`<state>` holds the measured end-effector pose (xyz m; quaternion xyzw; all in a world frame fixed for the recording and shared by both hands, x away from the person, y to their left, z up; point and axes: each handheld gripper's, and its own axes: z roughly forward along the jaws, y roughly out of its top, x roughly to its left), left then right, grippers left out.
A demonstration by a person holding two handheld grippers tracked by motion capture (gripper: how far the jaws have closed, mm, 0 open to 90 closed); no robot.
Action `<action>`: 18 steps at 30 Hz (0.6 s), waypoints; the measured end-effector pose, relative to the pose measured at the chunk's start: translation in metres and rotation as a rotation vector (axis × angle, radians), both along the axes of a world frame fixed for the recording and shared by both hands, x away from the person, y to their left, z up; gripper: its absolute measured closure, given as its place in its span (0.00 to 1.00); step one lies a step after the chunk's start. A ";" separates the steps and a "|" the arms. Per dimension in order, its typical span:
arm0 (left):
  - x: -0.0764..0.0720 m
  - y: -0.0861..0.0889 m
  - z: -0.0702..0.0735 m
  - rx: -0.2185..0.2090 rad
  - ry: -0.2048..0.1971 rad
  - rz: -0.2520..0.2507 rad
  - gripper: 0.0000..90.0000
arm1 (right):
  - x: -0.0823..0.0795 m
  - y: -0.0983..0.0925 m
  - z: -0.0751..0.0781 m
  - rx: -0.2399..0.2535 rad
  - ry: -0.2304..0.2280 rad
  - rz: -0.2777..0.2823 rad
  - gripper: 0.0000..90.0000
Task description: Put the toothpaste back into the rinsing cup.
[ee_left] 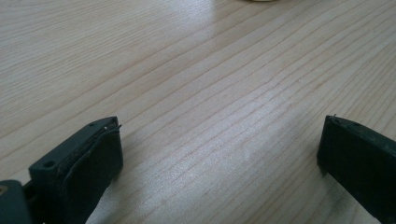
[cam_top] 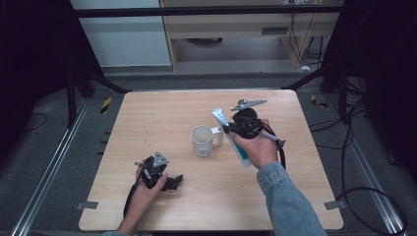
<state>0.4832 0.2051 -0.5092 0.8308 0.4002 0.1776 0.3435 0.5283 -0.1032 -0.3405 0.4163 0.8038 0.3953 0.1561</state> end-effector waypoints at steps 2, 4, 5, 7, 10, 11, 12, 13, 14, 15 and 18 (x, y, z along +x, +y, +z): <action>0.000 0.000 0.000 0.000 0.000 0.000 0.00 | 0.002 0.004 0.003 0.007 -0.010 0.004 0.87; 0.000 0.000 0.000 0.000 0.000 0.000 0.00 | 0.003 0.008 0.006 0.017 -0.013 0.009 0.87; 0.000 0.000 0.000 0.000 0.000 0.000 0.00 | 0.004 0.010 0.008 0.013 -0.018 0.012 0.87; 0.000 0.000 0.000 0.000 0.000 0.000 0.00 | 0.006 0.014 0.011 0.016 -0.020 0.017 0.87; 0.000 0.000 0.000 0.000 0.000 0.000 0.00 | 0.009 0.018 0.015 0.031 -0.027 0.019 0.87; 0.000 0.000 0.000 0.000 -0.001 0.000 0.00 | 0.010 0.019 0.016 0.030 -0.027 0.020 0.87; 0.000 0.000 0.000 0.000 0.000 0.000 0.00 | 0.011 0.020 0.017 0.032 -0.027 0.020 0.87; 0.000 0.000 0.000 0.000 0.000 0.000 0.00 | 0.013 0.023 0.019 0.033 -0.032 0.022 0.87; 0.000 0.000 0.000 0.000 0.000 -0.001 0.00 | 0.013 0.023 0.019 0.033 -0.032 0.022 0.87; 0.000 0.000 0.000 0.000 -0.001 0.000 0.00 | 0.014 0.024 0.020 0.038 -0.036 0.022 0.87; 0.000 0.000 0.000 0.000 0.000 0.000 0.00 | 0.017 0.027 0.022 0.049 -0.047 0.020 0.87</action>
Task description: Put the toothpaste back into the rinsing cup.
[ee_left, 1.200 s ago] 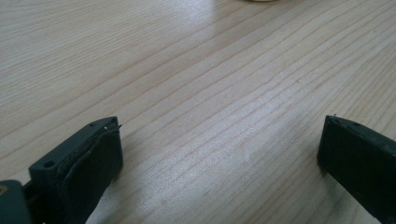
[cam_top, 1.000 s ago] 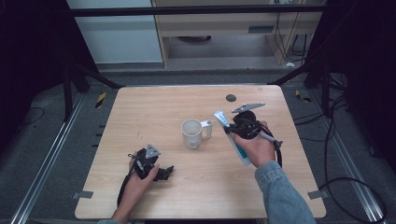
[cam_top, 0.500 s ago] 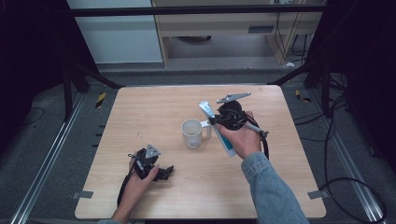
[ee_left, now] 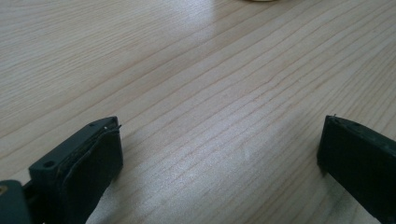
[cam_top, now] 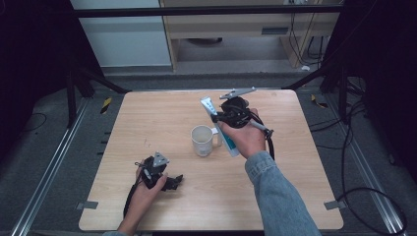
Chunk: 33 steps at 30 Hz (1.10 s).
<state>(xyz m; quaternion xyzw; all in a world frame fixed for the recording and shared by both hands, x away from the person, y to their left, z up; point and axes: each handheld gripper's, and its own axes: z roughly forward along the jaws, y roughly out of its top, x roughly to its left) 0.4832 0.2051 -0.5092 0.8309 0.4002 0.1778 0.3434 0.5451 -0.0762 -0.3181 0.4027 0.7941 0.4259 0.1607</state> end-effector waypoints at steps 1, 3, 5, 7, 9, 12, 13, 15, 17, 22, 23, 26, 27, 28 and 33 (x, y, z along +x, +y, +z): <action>0.000 0.000 0.000 0.000 0.001 -0.001 0.00 | 0.001 0.001 0.001 0.003 -0.001 -0.002 0.87; 0.000 0.000 0.000 0.001 0.001 -0.001 0.00 | 0.002 0.003 0.003 0.014 -0.020 -0.006 0.87; 0.000 0.000 0.000 0.001 0.002 -0.001 0.00 | 0.004 0.005 0.005 0.026 -0.033 -0.012 0.87; 0.000 0.000 0.000 0.001 0.002 -0.001 0.00 | 0.006 0.007 0.006 0.032 -0.037 -0.017 0.87; 0.000 0.000 0.000 0.001 0.002 -0.001 0.00 | 0.008 0.009 0.006 0.034 -0.035 -0.017 0.87; 0.000 0.000 0.000 0.001 0.003 -0.001 0.00 | 0.009 0.013 0.006 0.039 -0.037 -0.013 0.87; 0.000 0.000 0.000 0.001 0.002 -0.002 0.00 | 0.010 0.013 0.006 0.039 -0.042 -0.011 0.87; 0.000 0.000 0.000 0.001 0.002 -0.002 0.00 | 0.011 0.015 0.007 0.045 -0.046 -0.012 0.87; 0.000 0.000 0.000 0.001 0.003 -0.002 0.00 | 0.013 0.016 0.009 0.055 -0.055 -0.013 0.87; 0.001 0.000 0.000 0.001 0.002 -0.002 0.00 | 0.020 0.019 0.009 0.069 -0.069 -0.030 0.87; 0.001 0.000 0.000 0.002 0.003 -0.002 0.00 | 0.021 0.019 0.009 0.071 -0.070 -0.034 0.87; 0.001 0.000 0.000 0.001 0.002 -0.002 0.00 | 0.024 0.020 0.007 0.079 -0.077 -0.042 0.87; 0.001 0.000 0.000 0.002 0.002 -0.002 0.00 | 0.024 0.021 0.007 0.082 -0.078 -0.044 0.87; 0.001 0.000 0.000 0.001 0.002 -0.002 0.00 | 0.024 0.021 0.006 0.084 -0.078 -0.046 0.87; 0.001 0.000 0.000 0.002 0.002 -0.002 0.00 | 0.024 0.023 0.006 0.093 -0.086 -0.047 0.87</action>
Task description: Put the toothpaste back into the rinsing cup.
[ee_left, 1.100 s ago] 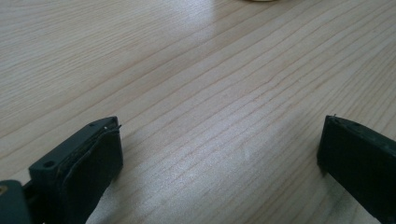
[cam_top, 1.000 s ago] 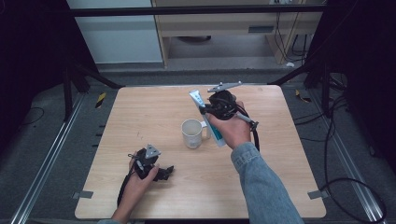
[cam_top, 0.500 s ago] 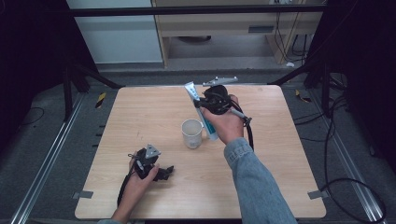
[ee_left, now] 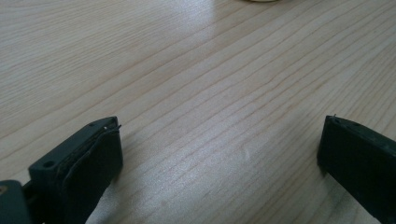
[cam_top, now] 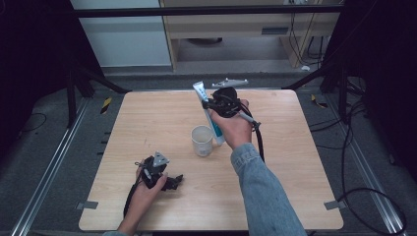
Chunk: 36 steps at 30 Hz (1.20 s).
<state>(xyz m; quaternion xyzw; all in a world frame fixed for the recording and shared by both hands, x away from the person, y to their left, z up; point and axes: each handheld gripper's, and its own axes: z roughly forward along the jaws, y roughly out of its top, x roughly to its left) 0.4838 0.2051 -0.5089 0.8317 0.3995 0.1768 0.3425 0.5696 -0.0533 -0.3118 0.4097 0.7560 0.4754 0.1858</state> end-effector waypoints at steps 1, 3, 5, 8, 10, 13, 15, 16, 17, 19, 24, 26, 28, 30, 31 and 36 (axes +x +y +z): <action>0.000 0.000 0.000 0.000 0.000 0.000 0.00 | 0.000 0.000 0.000 0.002 -0.001 0.000 0.87; 0.000 0.000 0.000 -0.001 0.000 0.000 0.00 | 0.001 0.001 0.000 0.002 -0.001 0.001 0.87; 0.000 0.000 0.000 0.000 0.000 0.000 0.00 | 0.002 0.002 0.001 0.007 -0.003 -0.001 0.87; 0.000 0.000 0.000 0.000 0.000 0.000 0.00 | 0.005 0.004 0.001 0.013 -0.010 -0.002 0.87; 0.000 0.000 0.000 -0.001 0.000 0.000 0.00 | 0.007 0.007 0.002 0.013 -0.010 -0.001 0.87; 0.000 0.000 0.000 0.000 -0.001 0.000 0.00 | 0.010 0.010 0.000 0.021 -0.011 -0.001 0.87; 0.000 0.000 0.000 0.000 -0.001 0.000 0.00 | 0.011 0.012 -0.002 0.027 -0.014 -0.003 0.87; 0.000 0.000 0.000 -0.001 0.000 0.000 0.00 | 0.012 0.013 -0.002 0.032 -0.018 -0.006 0.87; 0.000 0.000 0.000 0.000 0.000 0.000 0.00 | 0.012 0.014 -0.003 0.038 -0.022 -0.007 0.87; 0.000 0.000 0.000 -0.001 -0.001 0.000 0.00 | 0.014 0.015 -0.003 0.048 -0.033 -0.009 0.87; 0.000 0.000 0.000 -0.001 0.000 -0.001 0.00 | 0.016 0.021 -0.007 0.051 -0.043 -0.018 0.87; 0.000 0.000 0.000 -0.001 0.000 -0.001 0.00 | 0.017 0.024 -0.010 0.040 -0.057 -0.019 0.87; 0.000 0.000 0.000 -0.001 -0.001 -0.001 0.00 | 0.018 0.025 -0.011 0.053 -0.059 -0.018 0.87; 0.000 0.000 0.000 -0.002 -0.002 0.000 0.00 | 0.019 0.026 -0.012 0.060 -0.069 -0.021 0.87; 0.000 0.000 0.000 -0.002 -0.001 0.000 0.00 | 0.020 0.026 -0.012 0.064 -0.072 -0.023 0.87; 0.000 0.000 0.000 -0.001 -0.002 -0.001 0.00 | 0.022 0.026 -0.019 0.081 -0.089 -0.033 0.87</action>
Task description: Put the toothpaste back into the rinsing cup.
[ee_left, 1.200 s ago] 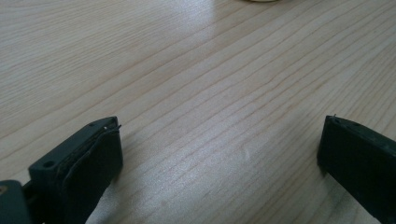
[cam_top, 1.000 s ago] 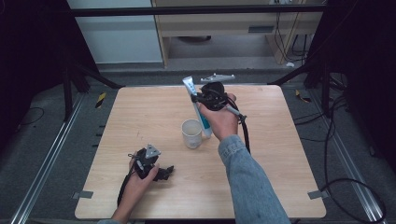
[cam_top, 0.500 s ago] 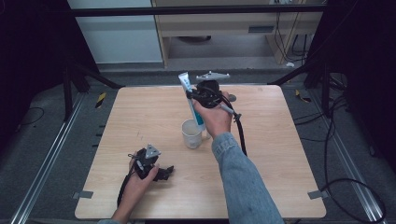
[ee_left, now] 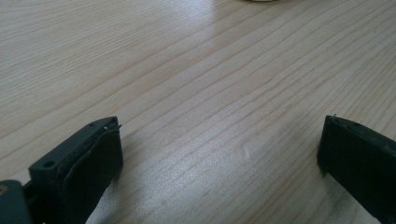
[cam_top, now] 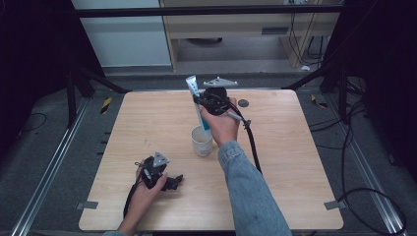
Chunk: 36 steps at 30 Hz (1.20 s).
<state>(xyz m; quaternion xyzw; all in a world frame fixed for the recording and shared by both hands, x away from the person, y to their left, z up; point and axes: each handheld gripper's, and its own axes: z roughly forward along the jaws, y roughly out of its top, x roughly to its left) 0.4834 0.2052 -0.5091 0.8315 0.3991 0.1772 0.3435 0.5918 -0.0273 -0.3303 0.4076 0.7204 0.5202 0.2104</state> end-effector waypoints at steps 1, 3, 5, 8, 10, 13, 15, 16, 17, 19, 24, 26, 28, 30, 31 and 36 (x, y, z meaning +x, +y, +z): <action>0.000 0.000 0.000 0.000 0.000 0.000 0.00 | 0.001 0.000 -0.001 0.003 -0.006 -0.001 0.87; 0.000 0.000 0.000 0.000 0.000 0.000 0.00 | 0.002 0.001 -0.004 0.007 0.006 -0.001 0.87; 0.000 0.000 0.000 -0.001 0.000 0.000 0.00 | 0.003 0.002 -0.006 -0.001 0.005 -0.005 0.87; 0.000 0.000 0.000 0.000 0.000 0.000 0.00 | 0.004 0.002 -0.011 0.008 0.001 -0.009 0.87; 0.000 0.000 0.000 0.000 0.000 0.000 0.00 | 0.004 0.002 -0.014 0.010 0.001 -0.011 0.87; 0.000 0.000 0.000 -0.001 0.000 0.000 0.00 | 0.004 0.002 -0.018 0.010 0.004 -0.015 0.87; 0.000 0.000 0.000 0.000 0.000 0.000 0.00 | 0.003 0.002 -0.019 0.012 0.005 -0.018 0.87; 0.000 0.000 0.000 0.000 0.000 0.000 0.00 | 0.003 0.002 -0.019 0.013 0.004 -0.019 0.87; 0.000 0.000 0.000 0.000 0.000 0.000 0.00 | 0.003 0.002 -0.019 0.015 0.000 -0.019 0.87; 0.000 0.000 0.000 0.000 0.000 0.000 0.00 | 0.003 0.002 -0.019 0.021 -0.001 -0.020 0.87; 0.000 0.000 0.000 -0.001 0.001 0.000 0.00 | 0.003 0.001 -0.021 0.024 -0.002 -0.024 0.87; 0.000 0.000 0.000 0.000 0.000 0.000 0.00 | 0.002 0.001 -0.023 0.020 0.000 -0.024 0.87; 0.000 0.000 0.000 -0.001 0.000 0.001 0.00 | 0.002 0.002 -0.025 0.017 0.009 -0.019 0.87; 0.000 0.000 0.000 0.000 0.000 0.001 0.00 | 0.002 0.003 -0.027 0.010 0.011 -0.018 0.87; 0.000 0.000 0.000 0.000 0.000 0.001 0.00 | 0.002 0.003 -0.028 0.010 0.010 -0.017 0.87; 0.000 0.000 0.000 0.000 0.000 0.001 0.00 | 0.001 0.001 -0.030 0.018 0.007 -0.023 0.87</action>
